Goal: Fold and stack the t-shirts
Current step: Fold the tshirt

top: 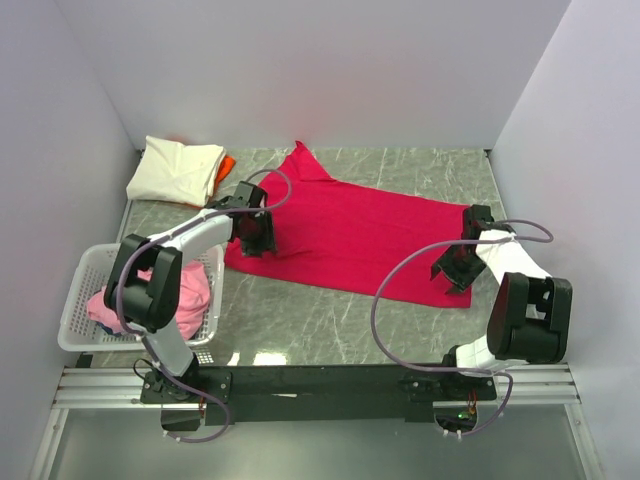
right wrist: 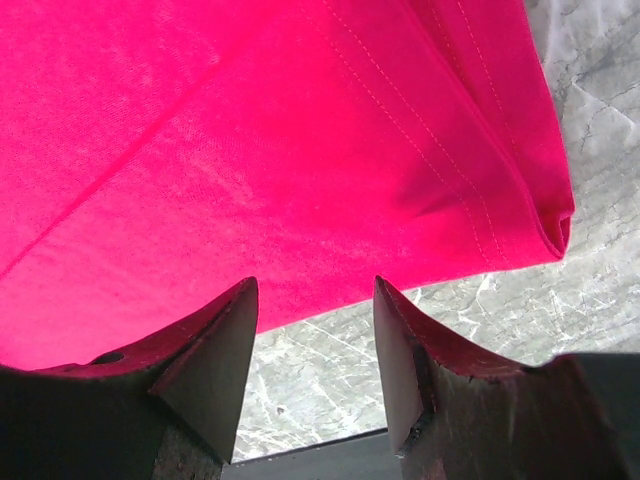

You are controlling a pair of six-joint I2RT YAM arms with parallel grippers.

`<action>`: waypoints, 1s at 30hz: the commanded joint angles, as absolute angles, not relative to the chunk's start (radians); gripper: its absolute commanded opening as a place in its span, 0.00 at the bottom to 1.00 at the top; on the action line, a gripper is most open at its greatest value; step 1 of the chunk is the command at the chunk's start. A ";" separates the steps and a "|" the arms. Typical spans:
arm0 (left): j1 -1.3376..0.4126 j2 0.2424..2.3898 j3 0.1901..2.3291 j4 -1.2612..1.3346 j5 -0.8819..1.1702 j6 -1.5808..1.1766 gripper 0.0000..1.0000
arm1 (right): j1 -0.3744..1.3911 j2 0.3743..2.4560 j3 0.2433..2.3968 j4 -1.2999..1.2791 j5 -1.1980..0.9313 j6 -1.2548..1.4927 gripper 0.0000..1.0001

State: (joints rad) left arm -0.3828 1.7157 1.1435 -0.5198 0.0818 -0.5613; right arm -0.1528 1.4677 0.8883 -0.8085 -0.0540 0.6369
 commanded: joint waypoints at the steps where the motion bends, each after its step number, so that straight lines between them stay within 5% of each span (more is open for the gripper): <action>1: -0.403 1.744 1.181 -0.505 0.094 -0.558 0.49 | -0.146 1.414 0.897 -0.821 -0.060 0.627 0.57; 21: -0.454 1.835 1.250 -0.495 0.087 -0.586 0.44 | -0.146 1.358 0.841 -0.807 -0.075 0.609 0.56; 30: -0.465 1.874 1.276 -0.523 0.051 -0.588 0.34 | -0.146 1.370 0.864 -0.819 -0.069 0.594 0.56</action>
